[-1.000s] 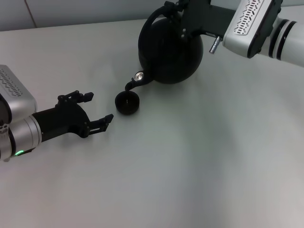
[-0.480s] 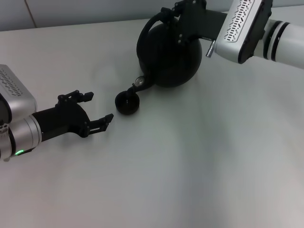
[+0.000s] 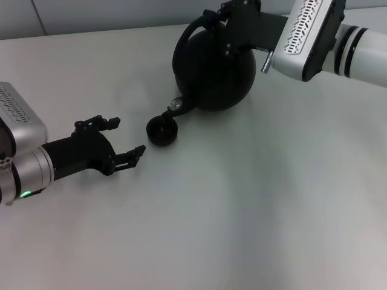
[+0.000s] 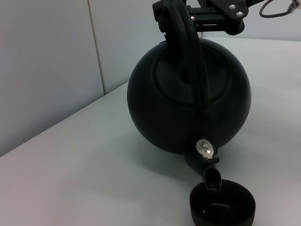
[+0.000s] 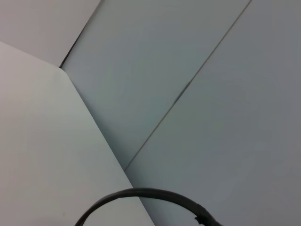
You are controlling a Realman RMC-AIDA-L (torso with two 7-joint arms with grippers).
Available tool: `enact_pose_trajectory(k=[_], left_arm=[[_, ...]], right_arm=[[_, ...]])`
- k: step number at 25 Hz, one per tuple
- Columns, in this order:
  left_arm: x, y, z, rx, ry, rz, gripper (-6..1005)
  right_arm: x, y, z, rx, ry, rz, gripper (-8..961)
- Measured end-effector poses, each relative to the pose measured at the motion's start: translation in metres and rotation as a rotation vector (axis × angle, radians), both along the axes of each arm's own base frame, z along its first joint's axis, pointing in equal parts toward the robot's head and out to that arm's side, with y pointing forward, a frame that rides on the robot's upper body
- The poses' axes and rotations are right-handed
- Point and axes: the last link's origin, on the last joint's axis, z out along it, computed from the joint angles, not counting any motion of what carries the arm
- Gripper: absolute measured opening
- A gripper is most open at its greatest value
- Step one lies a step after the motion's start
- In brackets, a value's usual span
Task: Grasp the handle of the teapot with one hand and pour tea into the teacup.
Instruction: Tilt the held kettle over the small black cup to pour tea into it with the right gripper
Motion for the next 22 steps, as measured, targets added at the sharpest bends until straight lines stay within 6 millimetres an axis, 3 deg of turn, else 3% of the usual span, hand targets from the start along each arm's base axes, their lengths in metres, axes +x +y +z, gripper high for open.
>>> enact_pose_trajectory(k=[22], left_arm=[[-0.0007,-0.0025,-0.0003,-0.004,-0.003,0.001,808]], right_arm=[[-0.0019,-0.0033,0.0019,0.006,-0.013,0.023,86]])
